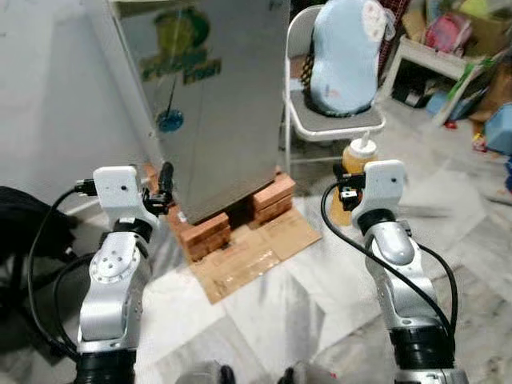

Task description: Restocking fridge

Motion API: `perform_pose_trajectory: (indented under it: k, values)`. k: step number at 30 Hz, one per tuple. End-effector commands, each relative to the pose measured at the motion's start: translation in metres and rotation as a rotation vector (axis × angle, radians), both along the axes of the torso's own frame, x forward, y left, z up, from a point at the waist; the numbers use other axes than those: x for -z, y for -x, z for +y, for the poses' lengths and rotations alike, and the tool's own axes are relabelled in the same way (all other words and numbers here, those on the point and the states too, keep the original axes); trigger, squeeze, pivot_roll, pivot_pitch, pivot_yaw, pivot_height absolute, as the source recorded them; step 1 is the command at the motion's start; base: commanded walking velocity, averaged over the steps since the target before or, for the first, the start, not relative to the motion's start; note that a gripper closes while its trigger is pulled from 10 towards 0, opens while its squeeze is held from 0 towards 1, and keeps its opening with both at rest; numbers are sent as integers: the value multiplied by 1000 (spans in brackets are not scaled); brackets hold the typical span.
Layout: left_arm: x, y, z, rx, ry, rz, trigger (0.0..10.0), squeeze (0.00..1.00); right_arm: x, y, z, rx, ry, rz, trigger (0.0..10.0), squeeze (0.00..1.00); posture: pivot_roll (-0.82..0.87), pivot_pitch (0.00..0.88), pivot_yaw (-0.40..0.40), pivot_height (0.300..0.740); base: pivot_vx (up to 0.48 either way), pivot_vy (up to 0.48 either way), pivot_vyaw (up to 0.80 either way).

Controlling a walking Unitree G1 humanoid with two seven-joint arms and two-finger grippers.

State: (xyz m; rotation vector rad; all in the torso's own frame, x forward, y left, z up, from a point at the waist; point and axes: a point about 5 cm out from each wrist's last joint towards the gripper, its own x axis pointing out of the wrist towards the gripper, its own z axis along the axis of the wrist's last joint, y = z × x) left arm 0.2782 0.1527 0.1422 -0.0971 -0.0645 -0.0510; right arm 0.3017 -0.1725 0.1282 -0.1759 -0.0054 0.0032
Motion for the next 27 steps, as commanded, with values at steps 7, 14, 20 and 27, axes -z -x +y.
perform_pose_trajectory:
  k: [7,14,20,27]
  values:
    - [2,10,7,-76,-36,-22,10000,0,-15,-9,14,-125,-64,-49,10000,0,61,34,-74,740,0,0,0]
    - [-1,11,5,-57,-16,-51,10000,0,-18,-11,17,-140,-27,-75,10000,0,63,41,-58,740,260,0,0]
    - [-1,6,6,-55,-28,-41,10000,0,-11,-8,21,-123,-58,-47,10000,0,45,39,-24,740,461,0,0]
    - [-2,-1,7,-56,-22,-24,10000,0,-10,-6,19,-133,-67,-47,10000,0,35,41,-9,740,385,216,0]
